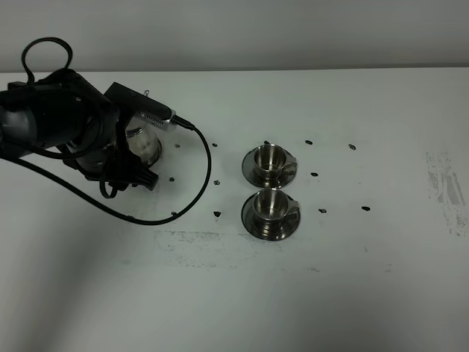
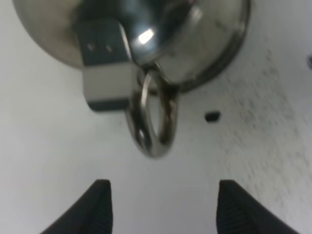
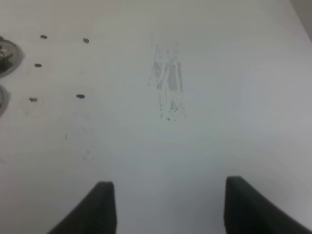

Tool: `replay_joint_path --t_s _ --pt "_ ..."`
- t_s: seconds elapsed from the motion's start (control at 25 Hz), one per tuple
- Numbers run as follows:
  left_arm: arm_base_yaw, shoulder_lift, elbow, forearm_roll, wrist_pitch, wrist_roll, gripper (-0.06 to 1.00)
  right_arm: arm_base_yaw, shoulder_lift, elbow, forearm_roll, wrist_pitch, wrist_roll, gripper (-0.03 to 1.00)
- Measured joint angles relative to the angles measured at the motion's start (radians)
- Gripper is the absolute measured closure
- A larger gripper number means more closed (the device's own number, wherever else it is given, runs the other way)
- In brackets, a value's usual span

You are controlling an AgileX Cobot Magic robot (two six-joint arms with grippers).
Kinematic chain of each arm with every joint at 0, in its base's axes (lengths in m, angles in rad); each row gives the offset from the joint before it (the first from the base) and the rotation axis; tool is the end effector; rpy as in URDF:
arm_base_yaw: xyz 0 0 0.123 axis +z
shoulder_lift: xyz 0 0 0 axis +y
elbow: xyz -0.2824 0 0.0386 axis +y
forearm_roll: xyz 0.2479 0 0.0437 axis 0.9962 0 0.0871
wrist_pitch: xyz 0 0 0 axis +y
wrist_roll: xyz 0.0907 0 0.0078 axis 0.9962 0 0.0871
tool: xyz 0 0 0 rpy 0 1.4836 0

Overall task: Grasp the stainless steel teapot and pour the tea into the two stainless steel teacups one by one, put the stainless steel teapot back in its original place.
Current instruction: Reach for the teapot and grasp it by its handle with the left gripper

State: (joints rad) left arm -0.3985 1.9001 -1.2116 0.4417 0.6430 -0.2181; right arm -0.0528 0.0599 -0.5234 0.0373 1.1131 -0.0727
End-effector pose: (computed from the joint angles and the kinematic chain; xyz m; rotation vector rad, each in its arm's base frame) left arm 0.3585 -0.1256 0.1720 0.6649 2.6434 0.2867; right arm -0.0003 0.0031 0.2798 -0.0233 2.1326 -0.0285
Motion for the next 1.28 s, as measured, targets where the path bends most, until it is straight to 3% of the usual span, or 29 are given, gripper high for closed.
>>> replay_joint_path --t_s 0.2,0.4,0.72,1.28 --pt "0.009 -0.105 -0.003 -0.136 0.101 0.096 0.48 0.0 0.0 0.0 0.0 0.0 0.0 0.49" --pt "0.087 -0.12 -0.076 -0.247 0.211 0.16 0.48 0.0 0.0 0.0 0.0 0.0 0.0 0.49" --pt "0.133 -0.045 -0.22 -0.278 0.237 0.239 0.48 0.0 0.0 0.0 0.0 0.0 0.0 0.49" --pt "0.156 0.17 -0.397 -0.389 0.28 0.268 0.48 0.0 0.0 0.0 0.0 0.0 0.0 0.49"
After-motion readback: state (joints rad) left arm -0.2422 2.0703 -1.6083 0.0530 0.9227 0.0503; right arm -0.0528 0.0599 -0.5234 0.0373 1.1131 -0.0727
